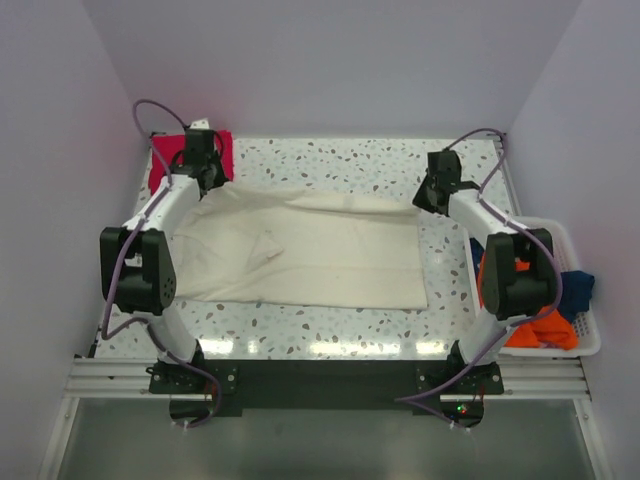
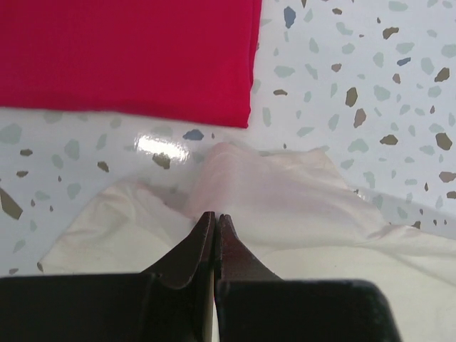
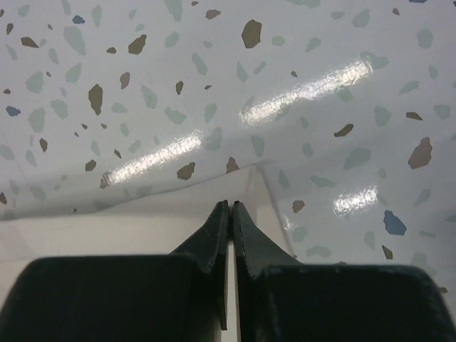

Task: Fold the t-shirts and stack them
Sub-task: Fold the tshirt

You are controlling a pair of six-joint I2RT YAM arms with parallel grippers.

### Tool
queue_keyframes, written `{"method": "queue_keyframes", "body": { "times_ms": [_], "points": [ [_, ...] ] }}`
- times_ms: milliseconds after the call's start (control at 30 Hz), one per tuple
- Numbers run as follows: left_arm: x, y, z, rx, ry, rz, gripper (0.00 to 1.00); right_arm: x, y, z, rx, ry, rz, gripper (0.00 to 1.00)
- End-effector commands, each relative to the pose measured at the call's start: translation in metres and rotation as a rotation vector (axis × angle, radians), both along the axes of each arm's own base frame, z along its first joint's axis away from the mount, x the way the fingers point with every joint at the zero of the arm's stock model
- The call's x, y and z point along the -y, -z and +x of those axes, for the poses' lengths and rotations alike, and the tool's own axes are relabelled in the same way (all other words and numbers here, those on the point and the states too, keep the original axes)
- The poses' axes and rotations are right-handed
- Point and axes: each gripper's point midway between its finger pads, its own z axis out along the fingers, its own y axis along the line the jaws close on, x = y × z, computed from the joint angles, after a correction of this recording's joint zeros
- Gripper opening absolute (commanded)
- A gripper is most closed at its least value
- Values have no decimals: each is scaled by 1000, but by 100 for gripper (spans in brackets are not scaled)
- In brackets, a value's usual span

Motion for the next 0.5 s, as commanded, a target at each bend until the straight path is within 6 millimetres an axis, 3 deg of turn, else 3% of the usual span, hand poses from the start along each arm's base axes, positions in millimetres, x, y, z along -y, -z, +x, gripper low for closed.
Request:
{"method": "queue_keyframes", "body": {
  "times_ms": [0,467],
  "points": [
    [-12,-17,-19,27,-89,-17,0,3,-17,-13,33,26,26,0],
    [-23,-14,-68,-9,-174,-64,0,7,4,-61,-37,40,35,0]
  ]
}}
